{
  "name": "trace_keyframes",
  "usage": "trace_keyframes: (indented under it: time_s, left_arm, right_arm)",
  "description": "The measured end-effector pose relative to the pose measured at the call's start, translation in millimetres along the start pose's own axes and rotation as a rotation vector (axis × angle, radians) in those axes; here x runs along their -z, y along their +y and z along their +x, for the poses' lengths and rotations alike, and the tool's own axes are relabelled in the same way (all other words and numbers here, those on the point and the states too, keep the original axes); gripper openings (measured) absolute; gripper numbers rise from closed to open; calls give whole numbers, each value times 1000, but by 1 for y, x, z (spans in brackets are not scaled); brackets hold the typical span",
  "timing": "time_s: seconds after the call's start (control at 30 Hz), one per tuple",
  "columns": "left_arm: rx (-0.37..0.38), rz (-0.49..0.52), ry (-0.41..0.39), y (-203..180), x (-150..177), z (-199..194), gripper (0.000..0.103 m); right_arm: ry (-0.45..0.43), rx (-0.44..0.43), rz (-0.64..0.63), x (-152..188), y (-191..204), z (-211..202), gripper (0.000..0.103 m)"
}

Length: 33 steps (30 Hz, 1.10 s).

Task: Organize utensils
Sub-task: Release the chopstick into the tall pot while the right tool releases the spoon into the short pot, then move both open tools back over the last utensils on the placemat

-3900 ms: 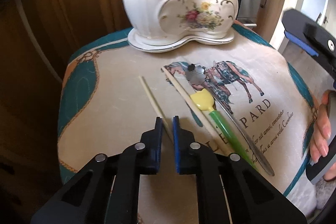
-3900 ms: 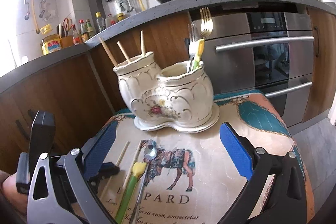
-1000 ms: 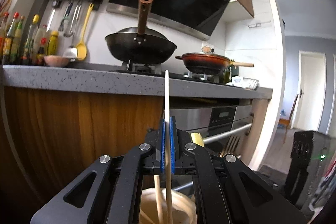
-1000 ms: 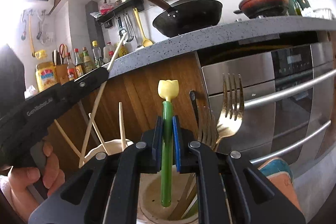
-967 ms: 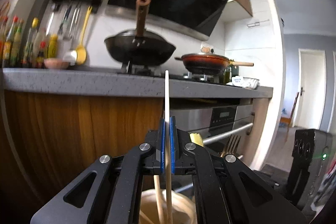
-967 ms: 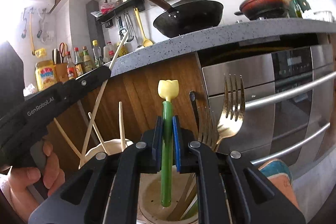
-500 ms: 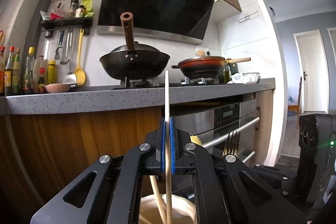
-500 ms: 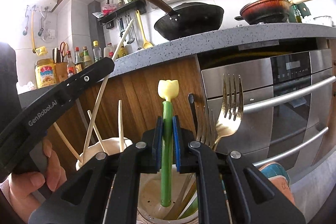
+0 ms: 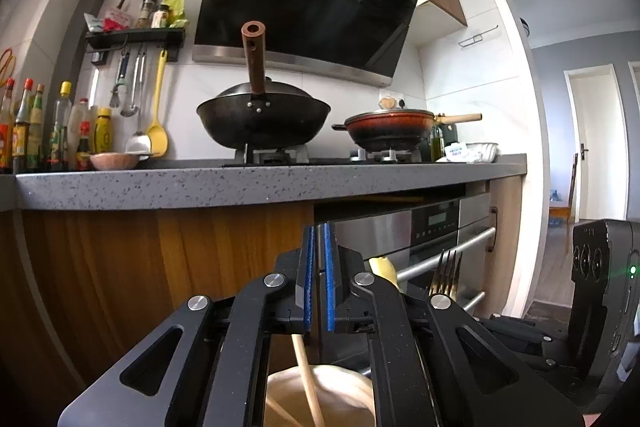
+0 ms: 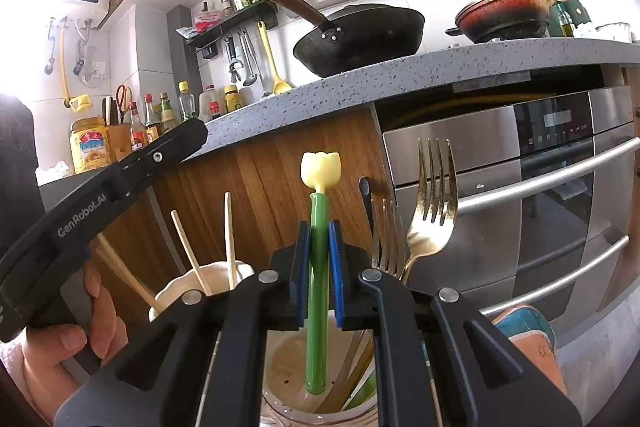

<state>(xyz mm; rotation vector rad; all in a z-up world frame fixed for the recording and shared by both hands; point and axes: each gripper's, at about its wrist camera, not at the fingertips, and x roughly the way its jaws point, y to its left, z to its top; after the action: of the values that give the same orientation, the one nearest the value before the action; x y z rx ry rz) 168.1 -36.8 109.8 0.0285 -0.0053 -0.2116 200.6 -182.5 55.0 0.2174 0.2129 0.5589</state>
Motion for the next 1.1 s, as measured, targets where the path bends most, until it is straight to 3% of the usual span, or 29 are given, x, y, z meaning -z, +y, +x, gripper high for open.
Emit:
trace_keyframes:
  time_s: [0.07,0.27,1.03,1.07,1.1]
  left_arm:
    - [5,-8,0,1,-2,-2,16]
    - [4,4,8,0,-3,-7,22]
    - [-15,-4,52,7,-9,-47,24]
    - [-17,-4,58,8,-9,-49,26]
    - [-21,-5,64,9,-9,-52,28]
  right_arm:
    - [11,-4,2,3,0,-1,10]
    - [20,-13,-4,6,4,-11,10]
    - [52,35,19,-1,6,-28,13]
    - [56,38,19,-1,7,-32,14]
    - [58,40,18,-2,9,-36,22]
